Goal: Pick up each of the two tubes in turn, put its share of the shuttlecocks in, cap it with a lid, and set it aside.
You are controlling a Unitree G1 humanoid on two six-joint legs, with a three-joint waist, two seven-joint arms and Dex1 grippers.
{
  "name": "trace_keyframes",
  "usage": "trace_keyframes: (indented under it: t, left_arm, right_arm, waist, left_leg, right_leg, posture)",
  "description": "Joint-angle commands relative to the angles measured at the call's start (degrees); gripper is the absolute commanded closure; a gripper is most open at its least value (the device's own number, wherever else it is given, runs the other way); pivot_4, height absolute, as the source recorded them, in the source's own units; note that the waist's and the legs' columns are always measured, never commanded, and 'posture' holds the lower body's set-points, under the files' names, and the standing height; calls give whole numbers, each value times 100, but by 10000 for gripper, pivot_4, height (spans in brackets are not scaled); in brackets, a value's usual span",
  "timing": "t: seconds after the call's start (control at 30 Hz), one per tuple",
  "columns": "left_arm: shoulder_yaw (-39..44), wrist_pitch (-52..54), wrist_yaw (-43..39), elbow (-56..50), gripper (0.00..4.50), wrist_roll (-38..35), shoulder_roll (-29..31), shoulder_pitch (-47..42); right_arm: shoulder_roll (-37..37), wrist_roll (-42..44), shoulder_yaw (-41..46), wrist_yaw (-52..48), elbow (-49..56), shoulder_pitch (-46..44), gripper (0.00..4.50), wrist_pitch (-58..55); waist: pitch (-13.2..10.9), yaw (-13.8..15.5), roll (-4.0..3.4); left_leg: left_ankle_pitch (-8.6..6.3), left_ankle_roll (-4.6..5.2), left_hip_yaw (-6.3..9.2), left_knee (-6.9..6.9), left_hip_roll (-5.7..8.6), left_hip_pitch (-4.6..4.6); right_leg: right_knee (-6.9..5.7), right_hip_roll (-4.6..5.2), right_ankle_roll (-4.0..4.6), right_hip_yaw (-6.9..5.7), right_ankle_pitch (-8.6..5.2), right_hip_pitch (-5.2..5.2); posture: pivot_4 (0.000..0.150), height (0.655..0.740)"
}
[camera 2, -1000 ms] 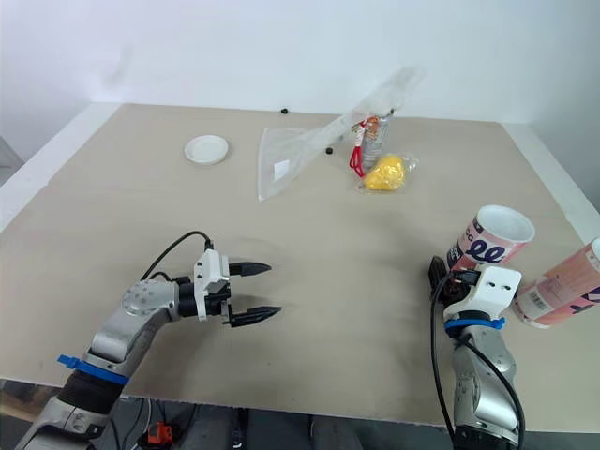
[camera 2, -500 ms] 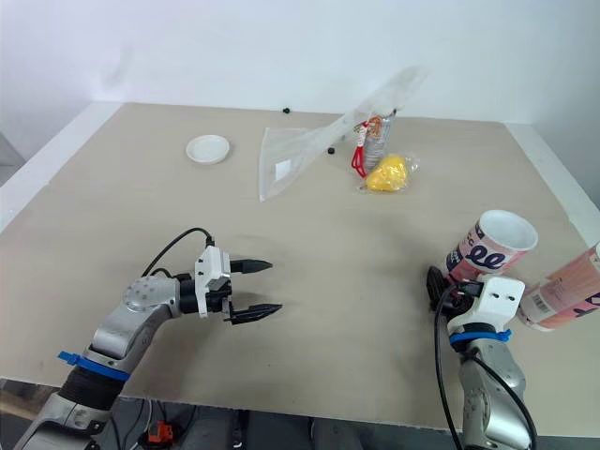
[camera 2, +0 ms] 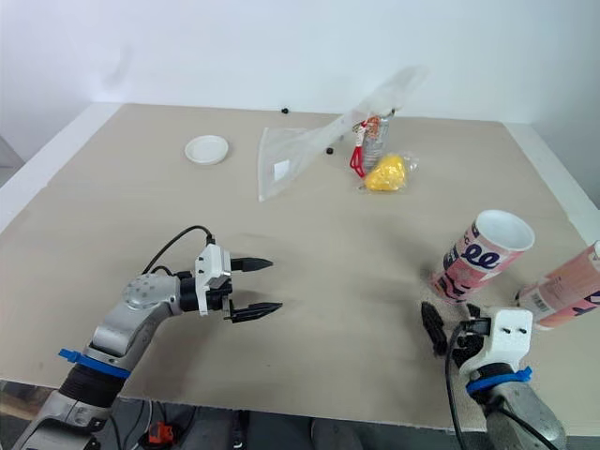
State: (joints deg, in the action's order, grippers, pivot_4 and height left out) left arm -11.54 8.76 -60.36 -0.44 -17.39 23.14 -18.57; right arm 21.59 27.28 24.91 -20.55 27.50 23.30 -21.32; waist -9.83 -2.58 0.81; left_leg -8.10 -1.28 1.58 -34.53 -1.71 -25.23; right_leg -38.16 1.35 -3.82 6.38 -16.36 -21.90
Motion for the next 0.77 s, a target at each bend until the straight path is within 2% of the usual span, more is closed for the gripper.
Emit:
trace_keyframes:
  t: [0.03,0.1,0.23,0.47,0.77]
  left_arm:
    - [71,7,98,-57,0,-5,2,-33]
    - [92,20,137,-70,0,-5,17,-5]
    - [147,31,250,-137,0,74,163,120]
    - [340,-27,310,-79,0,78,421,212]
    - [647,-298,157,119,0,96,842,295]
  right_arm:
    - [497,-84,-281,-1020,368,114,1189,578]
    - [689,-113,-489,-1521,180,-81,1189,944]
    - [1152,-449,-1489,-3018,-866,-1268,1189,1972]
    - [1377,-511,-1925,-4036,-2409,-2454,1189,2554]
    - [1693,-338,-1669,-4640,-3116,-2519,1189,2847]
  waist:
    - [0,-3,0]
    - [-1,-8,4]
    - [-9,-45,16]
    - [-12,55,22]
    - [-13,56,23]
  left_leg:
    - [0,0,-4,-1,-1,1]
    - [0,0,-8,-2,-3,5]
    - [0,0,-15,-4,-8,16]
    - [1,-1,-6,-3,5,-5]
    - [-6,-6,7,7,4,-7]
  right_leg:
    - [0,2,1,0,1,-1]
    - [0,2,2,0,2,-2]
    - [2,0,3,2,15,-1]
    - [4,4,-12,-3,7,4]
    - [3,-2,-6,-11,16,3]
  posture:
    - [1500,7400]
    - [1500,7400]
    - [1500,7400]
    - [1500,7400]
    - [1500,7400]
